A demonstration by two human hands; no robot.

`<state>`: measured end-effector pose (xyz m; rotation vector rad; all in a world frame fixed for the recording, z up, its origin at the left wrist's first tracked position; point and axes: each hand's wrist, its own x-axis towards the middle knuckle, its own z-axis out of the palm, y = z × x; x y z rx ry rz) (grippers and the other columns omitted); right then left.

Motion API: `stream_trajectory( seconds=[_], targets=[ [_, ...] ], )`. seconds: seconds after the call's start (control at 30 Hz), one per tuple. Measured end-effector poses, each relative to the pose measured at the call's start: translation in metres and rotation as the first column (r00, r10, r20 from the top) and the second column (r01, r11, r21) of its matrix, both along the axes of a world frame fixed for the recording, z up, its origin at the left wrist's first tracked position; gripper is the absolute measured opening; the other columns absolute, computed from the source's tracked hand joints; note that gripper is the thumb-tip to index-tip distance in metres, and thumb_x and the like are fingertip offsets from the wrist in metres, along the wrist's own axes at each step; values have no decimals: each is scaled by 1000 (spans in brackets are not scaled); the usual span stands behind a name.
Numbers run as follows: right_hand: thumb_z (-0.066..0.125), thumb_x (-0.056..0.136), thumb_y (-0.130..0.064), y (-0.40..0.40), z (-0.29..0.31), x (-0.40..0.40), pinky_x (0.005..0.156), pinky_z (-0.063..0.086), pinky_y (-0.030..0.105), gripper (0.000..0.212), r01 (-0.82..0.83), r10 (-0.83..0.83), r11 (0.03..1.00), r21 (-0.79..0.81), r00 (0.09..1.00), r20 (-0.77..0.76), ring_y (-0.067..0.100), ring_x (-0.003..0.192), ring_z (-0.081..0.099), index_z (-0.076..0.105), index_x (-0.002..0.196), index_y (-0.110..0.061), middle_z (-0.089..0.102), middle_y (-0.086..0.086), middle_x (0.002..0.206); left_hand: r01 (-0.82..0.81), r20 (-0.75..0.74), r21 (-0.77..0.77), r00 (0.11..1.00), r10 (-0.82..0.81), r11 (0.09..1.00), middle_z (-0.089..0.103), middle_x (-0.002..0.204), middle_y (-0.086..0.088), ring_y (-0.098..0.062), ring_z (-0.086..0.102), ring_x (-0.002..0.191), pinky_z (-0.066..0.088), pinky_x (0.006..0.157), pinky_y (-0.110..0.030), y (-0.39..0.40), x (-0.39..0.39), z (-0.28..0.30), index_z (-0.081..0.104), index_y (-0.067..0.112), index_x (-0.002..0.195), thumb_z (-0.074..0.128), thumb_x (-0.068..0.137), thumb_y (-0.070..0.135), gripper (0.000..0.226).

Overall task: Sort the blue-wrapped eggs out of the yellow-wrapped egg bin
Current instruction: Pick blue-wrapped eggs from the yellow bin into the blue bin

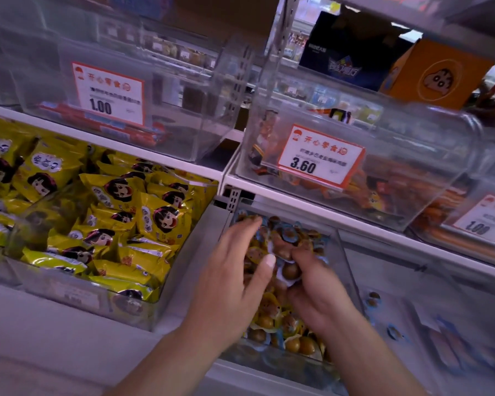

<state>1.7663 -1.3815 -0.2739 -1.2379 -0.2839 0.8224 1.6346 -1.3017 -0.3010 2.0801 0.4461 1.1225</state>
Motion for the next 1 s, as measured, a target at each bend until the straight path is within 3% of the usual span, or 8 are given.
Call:
stream_trajectory(
  seconds=[0.13,0.2,0.4,0.53,0.63,0.77,0.9,1.0],
  targets=[
    [46,103,-33,-38,-3,-13,79,59,40,39,-60,96,988,141,961,-258,28,101,72,69,117,-4,72,17,116,183,-83,-7,980,-183,983,56,138,16,4,46,130,40,110,-29,-24,25,-6,59,31,134,46,100,41,38],
    [45,102,-39,-54,4,-14,68,60,35,43,-109,158,976,188,950,-270,25,92,73,71,112,-6,73,15,112,211,-84,8,974,-210,977,61,133,15,5,48,129,40,108,-29,-34,34,-6,64,28,129,46,100,32,34],
    [60,96,-15,-100,2,23,38,31,19,20,78,-87,995,67,984,152,15,60,53,72,110,-8,65,14,88,350,-111,-131,925,-364,928,34,149,36,16,26,139,25,113,-14,-64,49,-13,29,44,152,37,97,60,58],
    [62,96,-19,-146,-14,80,38,32,20,15,345,-276,928,-142,891,360,23,48,51,74,95,-10,69,15,71,260,-235,1,939,-252,966,51,140,22,6,40,134,34,113,-26,-54,51,-19,58,33,134,40,97,50,45],
    [59,97,-17,-170,-36,118,55,43,29,24,410,-206,834,-370,853,480,24,59,58,73,89,0,72,26,84,245,-344,93,917,-200,965,53,138,16,-5,46,132,37,112,-35,-45,52,-23,63,29,128,44,97,42,38],
    [59,96,-25,-181,-43,147,53,43,19,22,400,-103,770,-498,847,521,16,76,63,71,79,-20,73,7,90,202,-393,156,911,-127,967,56,135,14,-7,49,127,41,107,-36,-35,50,-26,64,29,126,52,99,32,30],
    [57,95,-21,-184,-40,154,51,47,13,23,425,-164,793,-436,839,518,4,85,65,77,102,-11,74,2,100,95,-313,221,949,-22,971,61,123,16,-6,54,116,40,100,-27,-21,46,-19,69,30,115,50,99,31,25],
    [55,94,-11,-172,-32,147,64,55,22,22,535,-305,802,-265,750,587,14,86,70,77,95,-10,76,8,94,-16,-202,261,977,70,965,67,116,12,-11,60,114,46,102,-40,-11,32,-9,72,25,106,49,90,29,29]
  ],
)
